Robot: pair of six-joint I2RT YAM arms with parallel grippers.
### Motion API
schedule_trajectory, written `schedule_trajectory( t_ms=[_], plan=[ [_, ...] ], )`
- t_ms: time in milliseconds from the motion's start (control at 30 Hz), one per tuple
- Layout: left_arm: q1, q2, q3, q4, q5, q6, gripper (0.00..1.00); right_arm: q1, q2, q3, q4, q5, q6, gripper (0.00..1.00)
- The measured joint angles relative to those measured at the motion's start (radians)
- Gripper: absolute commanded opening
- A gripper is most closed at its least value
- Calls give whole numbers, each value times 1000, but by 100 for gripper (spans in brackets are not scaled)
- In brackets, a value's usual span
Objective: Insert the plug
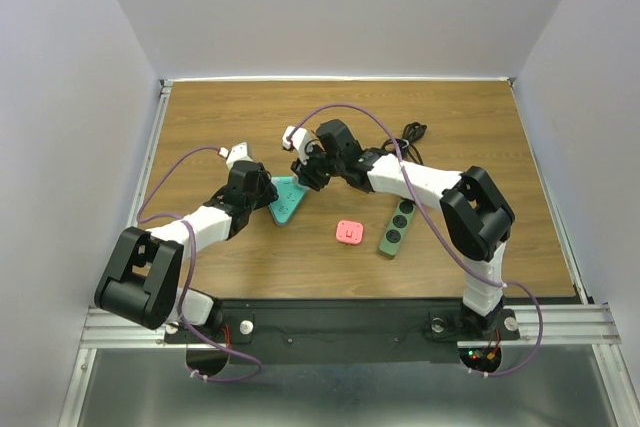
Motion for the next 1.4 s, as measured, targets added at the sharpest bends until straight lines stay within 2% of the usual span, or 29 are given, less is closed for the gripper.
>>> schedule_trajectory(
  t_ms=[1400],
  plan=[
    [1,25,29,-8,7,31,49,0,-8,-42,32,49,8,0]
  ],
)
